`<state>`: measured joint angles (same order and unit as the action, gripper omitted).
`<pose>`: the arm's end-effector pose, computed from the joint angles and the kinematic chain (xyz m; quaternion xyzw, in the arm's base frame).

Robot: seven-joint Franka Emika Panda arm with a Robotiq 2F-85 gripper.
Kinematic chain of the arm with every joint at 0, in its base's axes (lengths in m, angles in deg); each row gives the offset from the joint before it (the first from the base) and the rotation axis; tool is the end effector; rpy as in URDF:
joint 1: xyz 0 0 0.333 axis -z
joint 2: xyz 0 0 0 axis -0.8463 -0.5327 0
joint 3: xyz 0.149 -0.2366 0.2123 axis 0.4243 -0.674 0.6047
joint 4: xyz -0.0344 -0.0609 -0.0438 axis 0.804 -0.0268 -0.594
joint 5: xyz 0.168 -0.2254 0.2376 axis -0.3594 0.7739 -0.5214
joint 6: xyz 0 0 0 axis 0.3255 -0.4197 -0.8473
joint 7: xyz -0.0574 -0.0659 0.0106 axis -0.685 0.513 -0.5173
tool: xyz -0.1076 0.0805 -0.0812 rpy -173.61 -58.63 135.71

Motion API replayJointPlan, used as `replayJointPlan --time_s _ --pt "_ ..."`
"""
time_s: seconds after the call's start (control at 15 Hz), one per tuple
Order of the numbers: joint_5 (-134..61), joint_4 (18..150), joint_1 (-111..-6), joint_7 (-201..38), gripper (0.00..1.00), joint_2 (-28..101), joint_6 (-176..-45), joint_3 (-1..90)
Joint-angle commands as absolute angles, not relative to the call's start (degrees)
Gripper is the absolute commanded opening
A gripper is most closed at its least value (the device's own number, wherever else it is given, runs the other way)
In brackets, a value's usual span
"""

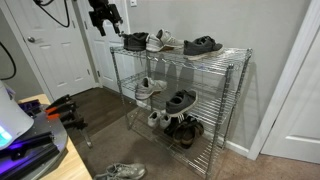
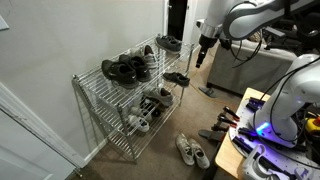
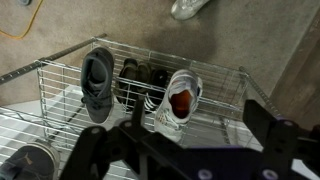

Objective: Move the white shoe from the second rack to the first rack

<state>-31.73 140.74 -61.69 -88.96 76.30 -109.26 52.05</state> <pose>0.3817 0.0445 0.4028 0.9869 0.1330 0.0689 0.0601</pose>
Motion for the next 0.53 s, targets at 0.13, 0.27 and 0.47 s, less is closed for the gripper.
replayJointPlan --time_s 0.13,0.27,0.47 --pt "-25.61 138.72 -58.17 -87.44 1.00 64.81 -119.68 51.82" --pt "-26.29 137.38 -57.95 -89.22 1.00 61.26 -119.68 50.71" --pt "-26.09 135.15 -57.51 -89.08 1.00 56.58 -121.93 49.44"
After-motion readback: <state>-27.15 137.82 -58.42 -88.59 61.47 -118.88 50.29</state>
